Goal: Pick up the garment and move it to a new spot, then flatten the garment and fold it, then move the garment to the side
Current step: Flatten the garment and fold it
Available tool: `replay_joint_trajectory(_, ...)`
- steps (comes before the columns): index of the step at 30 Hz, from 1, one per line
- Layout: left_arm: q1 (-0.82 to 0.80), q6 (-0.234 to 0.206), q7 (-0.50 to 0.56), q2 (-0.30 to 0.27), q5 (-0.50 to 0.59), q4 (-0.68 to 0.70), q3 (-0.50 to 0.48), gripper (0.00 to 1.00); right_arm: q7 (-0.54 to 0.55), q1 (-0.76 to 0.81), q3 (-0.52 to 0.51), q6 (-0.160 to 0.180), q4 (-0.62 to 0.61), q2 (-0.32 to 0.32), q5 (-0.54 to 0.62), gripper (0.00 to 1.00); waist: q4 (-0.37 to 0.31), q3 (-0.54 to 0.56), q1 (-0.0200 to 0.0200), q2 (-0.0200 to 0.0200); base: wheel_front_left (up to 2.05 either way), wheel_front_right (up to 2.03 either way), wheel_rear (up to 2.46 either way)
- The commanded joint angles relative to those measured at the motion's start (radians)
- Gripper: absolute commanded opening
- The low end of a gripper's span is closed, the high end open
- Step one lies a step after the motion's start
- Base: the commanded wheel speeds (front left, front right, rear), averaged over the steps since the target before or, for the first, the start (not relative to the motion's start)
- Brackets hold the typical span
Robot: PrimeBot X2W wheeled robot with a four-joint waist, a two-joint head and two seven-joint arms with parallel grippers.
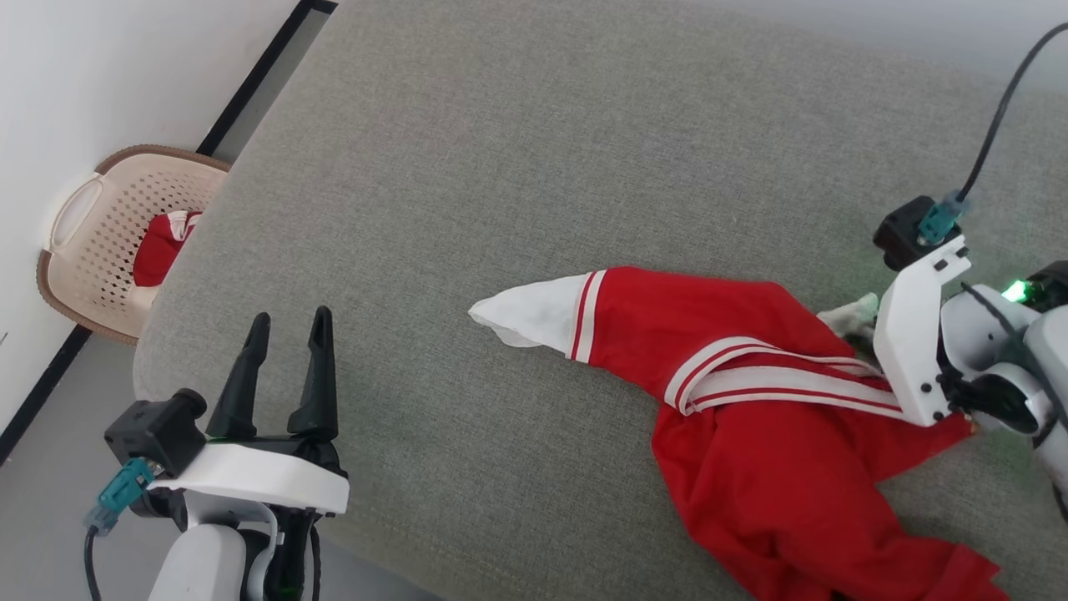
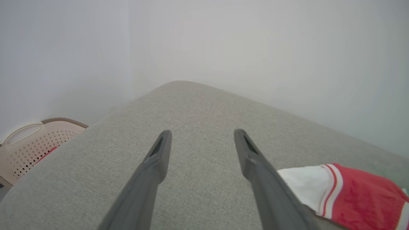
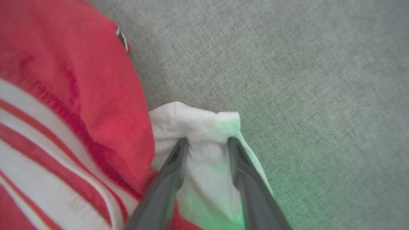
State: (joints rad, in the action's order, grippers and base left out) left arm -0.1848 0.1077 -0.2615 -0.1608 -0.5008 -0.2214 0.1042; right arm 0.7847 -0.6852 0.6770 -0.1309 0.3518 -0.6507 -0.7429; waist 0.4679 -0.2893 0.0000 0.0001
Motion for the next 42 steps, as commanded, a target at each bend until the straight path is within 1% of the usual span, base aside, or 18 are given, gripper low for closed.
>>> replay_joint_trajectory(1,-0.016,0.006,-0.005,0.001,0.006,-0.004,-0.007,1.0,-0.009,0.013,0.026,0.0,0.037,0.007,-0.01,0.0,-0.001,0.002,0.0,-0.0001,0.0,0.0,0.0)
replay_joint_trajectory(4,-0.016,0.012,-0.005,0.006,0.014,-0.012,-0.016,1.0,-0.059,-0.026,0.028,0.001,0.081,0.01,-0.033,0.0,-0.008,0.014,0.0,-0.0001,0.0,0.0,0.0)
replay_joint_trajectory(7,-0.008,0.015,-0.005,0.004,0.021,-0.009,-0.032,1.0,-0.101,-0.063,0.022,0.003,0.103,-0.006,-0.053,0.0,-0.024,0.029,0.0,-0.0001,0.0,0.0,0.0)
replay_joint_trajectory(11,0.01,0.018,-0.005,-0.002,0.039,0.0,-0.049,1.0,-0.158,-0.083,-0.013,0.002,0.127,-0.022,-0.08,0.0,-0.054,0.051,0.0,-0.0001,0.0,0.0,0.0)
replay_joint_trajectory(16,0.031,0.021,-0.005,-0.007,0.052,0.011,-0.072,1.0,-0.211,-0.075,-0.077,0.002,0.157,-0.062,-0.101,0.0,-0.098,0.078,0.0,-0.0001,0.0,0.0,0.0)
replay_joint_trajectory(20,0.051,0.022,-0.005,-0.012,0.056,0.019,-0.091,1.0,-0.22,-0.042,-0.133,0.002,0.176,-0.094,-0.111,0.0,-0.134,0.096,0.0,-0.0001,0.0,0.0,0.0)
replay_joint_trajectory(21,0.058,0.022,-0.005,-0.015,0.059,0.024,-0.098,1.0,-0.207,-0.014,-0.163,0.002,0.19,-0.112,-0.106,0.0,-0.15,0.105,0.0,-0.0001,0.0,0.0,0.0)
replay_joint_trajectory(24,0.07,0.022,-0.005,-0.018,0.063,0.026,-0.105,1.0,-0.18,0.039,-0.21,0.002,0.21,-0.122,-0.112,0.0,-0.17,0.115,0.0,-0.0001,0.0,0.0,0.0)
replay_joint_trajectory(28,0.074,0.022,-0.005,-0.02,0.064,0.029,-0.105,1.0,-0.157,0.133,-0.277,0.002,0.224,-0.112,-0.12,0.0,-0.185,0.12,0.0,-0.0001,0.0,0.0,0.0)
replay_joint_trajectory(29,0.074,0.022,-0.005,-0.02,0.064,0.029,-0.105,1.0,-0.157,0.133,-0.277,0.002,0.224,-0.112,-0.12,0.0,-0.185,0.12,0.0,-0.0001,0.0,0.0,0.0)
replay_joint_trajectory(33,0.068,0.022,-0.005,-0.023,0.061,0.028,-0.101,1.0,-0.163,0.22,-0.332,0.002,0.242,-0.063,-0.108,0.0,-0.198,0.119,0.0,-0.0001,0.0,0.0,0.0)
replay_joint_trajectory(36,0.06,0.023,-0.005,-0.027,0.059,0.024,-0.094,1.0,-0.18,0.251,-0.366,0.002,0.264,-0.021,-0.082,0.01,-0.207,0.118,0.0,-0.0001,0.0,0.0,0.0)
replay_joint_trajectory(37,0.056,0.023,-0.005,-0.031,0.058,0.021,-0.089,1.0,-0.187,0.257,-0.374,0.002,0.267,-0.004,-0.07,0.21,-0.211,0.12,0.0,-0.0001,0.0,0.0,0.0)
replay_joint_trajectory(38,0.052,0.023,-0.005,-0.037,0.055,0.02,-0.081,1.0,-0.196,0.258,-0.383,0.002,0.267,0.007,-0.054,0.72,-0.215,0.12,0.0,-0.0001,0.0,0.0,0.0)
replay_joint_trajectory(39,0.047,0.023,-0.005,-0.043,0.053,0.02,-0.079,1.0,-0.204,0.255,-0.396,0.002,0.269,0.018,-0.045,1.0,-0.22,0.122,0.0,-0.0001,0.0,0.0,0.0)
replay_joint_trajectory(42,0.04,0.023,-0.002,-0.061,0.046,0.021,-0.057,1.0,-0.219,0.248,-0.423,0.001,0.244,0.041,-0.014,1.0,-0.234,0.127,0.0,-0.0001,0.0,0.0,0.0)
